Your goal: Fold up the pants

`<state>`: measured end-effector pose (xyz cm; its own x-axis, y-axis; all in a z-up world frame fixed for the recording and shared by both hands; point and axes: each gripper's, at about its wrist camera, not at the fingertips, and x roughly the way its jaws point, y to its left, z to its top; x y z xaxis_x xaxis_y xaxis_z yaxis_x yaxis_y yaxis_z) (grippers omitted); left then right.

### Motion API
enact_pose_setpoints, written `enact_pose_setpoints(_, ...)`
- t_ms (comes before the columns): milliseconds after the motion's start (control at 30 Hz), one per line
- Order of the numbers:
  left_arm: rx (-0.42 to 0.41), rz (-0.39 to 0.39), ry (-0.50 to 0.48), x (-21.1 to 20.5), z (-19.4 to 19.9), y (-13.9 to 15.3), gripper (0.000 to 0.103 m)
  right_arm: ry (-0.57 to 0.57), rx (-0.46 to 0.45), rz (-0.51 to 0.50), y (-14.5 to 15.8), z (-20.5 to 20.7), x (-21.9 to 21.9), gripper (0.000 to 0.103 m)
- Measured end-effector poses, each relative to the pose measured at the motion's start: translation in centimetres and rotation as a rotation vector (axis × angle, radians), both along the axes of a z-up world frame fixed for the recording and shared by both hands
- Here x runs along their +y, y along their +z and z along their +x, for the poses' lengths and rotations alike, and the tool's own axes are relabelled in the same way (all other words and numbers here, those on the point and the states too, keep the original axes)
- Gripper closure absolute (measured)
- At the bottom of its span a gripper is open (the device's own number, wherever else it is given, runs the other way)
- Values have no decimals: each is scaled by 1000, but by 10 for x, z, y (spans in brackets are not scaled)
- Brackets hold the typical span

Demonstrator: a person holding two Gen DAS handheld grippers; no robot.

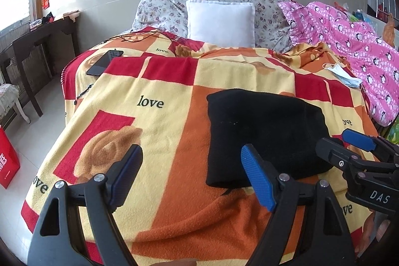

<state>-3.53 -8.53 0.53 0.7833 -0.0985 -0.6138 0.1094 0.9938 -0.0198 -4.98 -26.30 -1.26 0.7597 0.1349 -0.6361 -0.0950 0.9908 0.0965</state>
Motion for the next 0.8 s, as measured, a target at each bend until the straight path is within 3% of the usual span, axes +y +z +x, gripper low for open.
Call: enact_pose_setpoints(800,-22,7,-25,-7,-3,5,22,-3,18,-11,-4,3,-3,19)
